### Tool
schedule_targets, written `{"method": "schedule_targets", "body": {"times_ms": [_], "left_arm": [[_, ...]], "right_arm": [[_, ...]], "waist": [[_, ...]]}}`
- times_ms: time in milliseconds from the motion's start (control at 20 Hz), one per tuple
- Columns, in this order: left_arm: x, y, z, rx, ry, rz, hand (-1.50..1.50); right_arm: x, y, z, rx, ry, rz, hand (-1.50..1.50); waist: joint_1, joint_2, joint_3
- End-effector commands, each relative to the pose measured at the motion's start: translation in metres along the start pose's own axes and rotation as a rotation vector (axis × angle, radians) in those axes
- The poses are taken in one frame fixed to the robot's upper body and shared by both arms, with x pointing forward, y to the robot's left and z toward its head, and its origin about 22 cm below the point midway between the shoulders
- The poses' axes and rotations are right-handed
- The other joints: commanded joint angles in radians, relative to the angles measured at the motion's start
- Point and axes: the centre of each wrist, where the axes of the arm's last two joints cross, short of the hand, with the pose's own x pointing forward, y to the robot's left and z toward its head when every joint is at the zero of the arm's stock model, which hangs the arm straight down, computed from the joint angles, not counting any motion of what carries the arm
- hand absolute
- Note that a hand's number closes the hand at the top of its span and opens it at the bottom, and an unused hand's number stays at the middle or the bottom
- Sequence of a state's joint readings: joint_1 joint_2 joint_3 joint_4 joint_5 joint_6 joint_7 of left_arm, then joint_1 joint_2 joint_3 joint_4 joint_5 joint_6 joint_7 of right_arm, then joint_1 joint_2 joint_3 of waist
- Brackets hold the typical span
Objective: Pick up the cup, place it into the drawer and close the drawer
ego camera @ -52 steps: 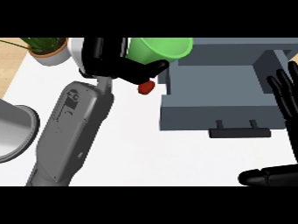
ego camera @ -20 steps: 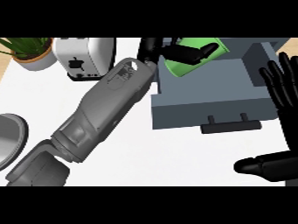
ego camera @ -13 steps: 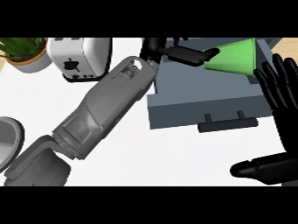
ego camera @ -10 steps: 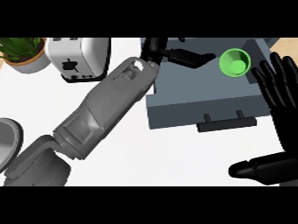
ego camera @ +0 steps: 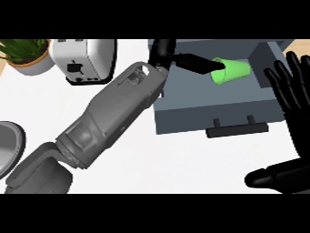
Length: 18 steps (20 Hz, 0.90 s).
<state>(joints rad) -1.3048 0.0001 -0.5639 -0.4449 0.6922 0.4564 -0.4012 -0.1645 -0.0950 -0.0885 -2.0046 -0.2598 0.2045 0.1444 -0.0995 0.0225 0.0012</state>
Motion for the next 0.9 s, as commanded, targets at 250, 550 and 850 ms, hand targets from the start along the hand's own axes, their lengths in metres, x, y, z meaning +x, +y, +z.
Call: {"method": "schedule_targets", "body": {"times_ms": [250,550,850], "left_arm": [[0.011,-0.001,0.001,0.007,-0.082,0.228,-1.50],[0.024,0.024,0.002,0.054,-0.065,0.268,-1.50],[0.000,0.081,0.035,0.163,-0.030,0.289,-1.50]], "right_arm": [[0.018,-0.005,0.030,0.018,0.014,-0.031,-1.50],[0.026,-0.025,0.028,0.142,0.062,0.127,1.50],[0.016,-0.020,0.040,0.191,0.106,0.261,1.50]], "waist": [[0.062,-0.021,-0.001],[0.111,-0.034,-0.001],[0.130,-0.035,-0.001]]}}
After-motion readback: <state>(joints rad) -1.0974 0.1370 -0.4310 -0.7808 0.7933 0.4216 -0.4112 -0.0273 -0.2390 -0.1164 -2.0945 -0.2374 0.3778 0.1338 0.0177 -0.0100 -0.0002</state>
